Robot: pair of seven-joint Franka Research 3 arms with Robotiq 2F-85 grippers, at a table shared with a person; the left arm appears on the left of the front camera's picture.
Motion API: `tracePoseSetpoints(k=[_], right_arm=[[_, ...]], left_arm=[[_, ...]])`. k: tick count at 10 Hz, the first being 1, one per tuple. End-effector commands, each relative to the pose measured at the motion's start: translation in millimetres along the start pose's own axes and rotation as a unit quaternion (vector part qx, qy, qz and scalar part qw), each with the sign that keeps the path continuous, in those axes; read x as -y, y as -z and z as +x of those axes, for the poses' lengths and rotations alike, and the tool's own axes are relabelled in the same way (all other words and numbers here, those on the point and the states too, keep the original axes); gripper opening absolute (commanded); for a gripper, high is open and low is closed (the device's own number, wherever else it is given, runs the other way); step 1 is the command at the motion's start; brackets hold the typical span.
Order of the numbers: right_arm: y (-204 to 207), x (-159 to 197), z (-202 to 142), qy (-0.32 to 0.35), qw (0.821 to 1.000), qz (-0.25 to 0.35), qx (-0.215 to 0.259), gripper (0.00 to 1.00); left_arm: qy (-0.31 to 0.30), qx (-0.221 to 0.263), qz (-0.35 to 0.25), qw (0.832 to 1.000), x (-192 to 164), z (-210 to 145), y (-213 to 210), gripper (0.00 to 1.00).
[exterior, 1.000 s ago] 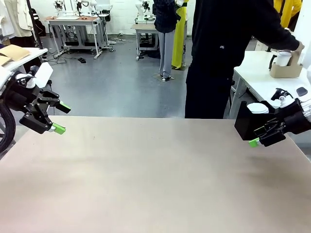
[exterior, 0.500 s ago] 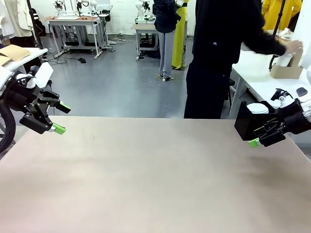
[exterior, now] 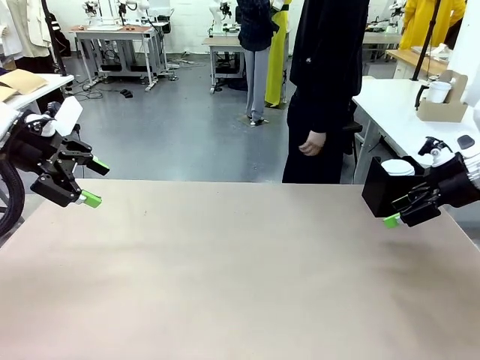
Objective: Pour a drink into a cup and package it in a carrier.
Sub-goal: Insert the held 600 ml Paper Cup into the Cup Carrier.
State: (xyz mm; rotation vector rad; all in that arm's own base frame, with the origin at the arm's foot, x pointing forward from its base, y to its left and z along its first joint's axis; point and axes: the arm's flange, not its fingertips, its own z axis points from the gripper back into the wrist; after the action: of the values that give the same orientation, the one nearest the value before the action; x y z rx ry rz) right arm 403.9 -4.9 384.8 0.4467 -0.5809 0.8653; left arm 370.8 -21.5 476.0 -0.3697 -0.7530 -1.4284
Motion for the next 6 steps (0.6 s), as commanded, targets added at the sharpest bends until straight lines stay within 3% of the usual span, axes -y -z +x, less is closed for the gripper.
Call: tracePoseSetpoints(k=[1, 6], right_arm=[[-1.3, 0.8, 1.1, -0.003, 1.0, -0.006, -0.002, 0.97], [-1.3, 0.8, 1.1, -0.003, 1.0, -0.006, -0.002, 0.97]], left_arm=[[0.008, 0.013, 0.001, 1.0, -1.0, -1.7, 0.8, 1.0], [0.008, 0.013, 0.001, 1.0, -1.0, -1.7, 0.8, 1.0]])
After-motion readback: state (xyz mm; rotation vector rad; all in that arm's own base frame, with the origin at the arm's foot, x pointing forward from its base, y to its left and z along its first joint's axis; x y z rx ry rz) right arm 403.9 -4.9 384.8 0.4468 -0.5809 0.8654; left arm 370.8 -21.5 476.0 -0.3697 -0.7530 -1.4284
